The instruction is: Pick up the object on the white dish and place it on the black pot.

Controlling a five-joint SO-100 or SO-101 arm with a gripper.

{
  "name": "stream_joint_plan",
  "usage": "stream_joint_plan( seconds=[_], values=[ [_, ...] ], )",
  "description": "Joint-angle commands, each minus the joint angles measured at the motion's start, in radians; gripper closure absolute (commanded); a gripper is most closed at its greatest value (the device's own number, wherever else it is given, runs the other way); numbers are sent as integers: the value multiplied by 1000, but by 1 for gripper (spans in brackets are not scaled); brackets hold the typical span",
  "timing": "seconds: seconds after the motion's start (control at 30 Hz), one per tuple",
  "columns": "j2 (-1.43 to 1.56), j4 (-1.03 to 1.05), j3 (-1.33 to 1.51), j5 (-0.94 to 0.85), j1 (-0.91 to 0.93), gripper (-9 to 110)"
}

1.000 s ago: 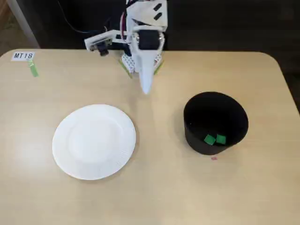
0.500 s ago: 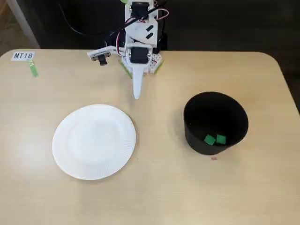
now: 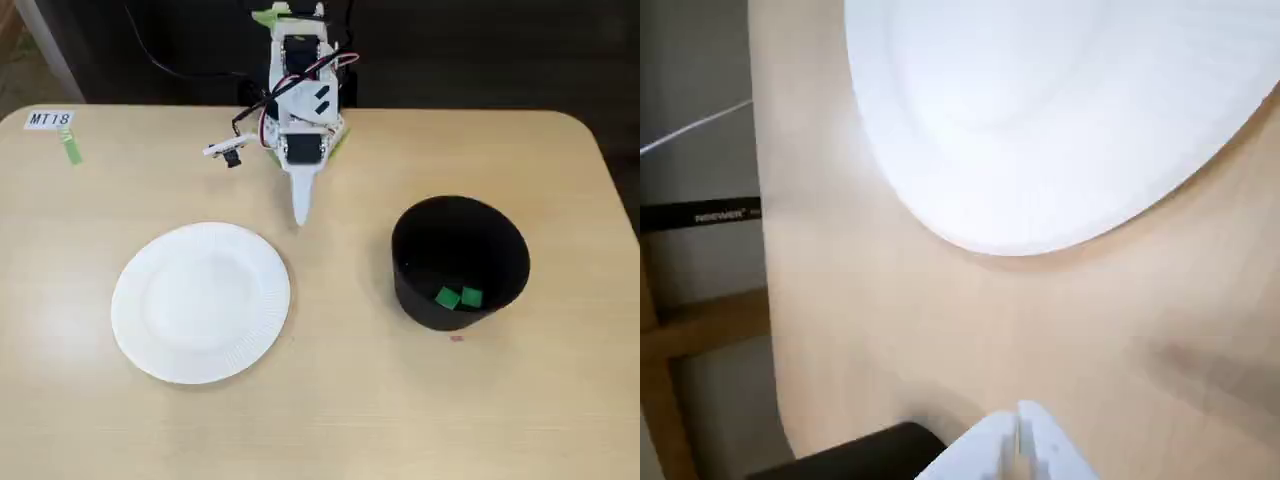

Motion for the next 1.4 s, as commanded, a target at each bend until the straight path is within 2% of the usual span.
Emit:
stream_joint_plan(
  seconds=[0.0, 0.67, 0.83, 0.9, 0.97, 1.1, 1.13, 1.37],
  values=[
    [114, -6, 6, 15, -3, 102],
    [114, -15, 75, 2, -28, 101],
    [114, -149, 120, -66, -28, 101],
    [112, -213, 146, -187, -28, 101],
    [114, -132, 146, -414, -28, 101],
    [107, 291, 146, -1226, -23, 101],
    [114, 301, 146, -1312, -21, 100],
    [114, 318, 146, -1322, -26, 98]
  ],
)
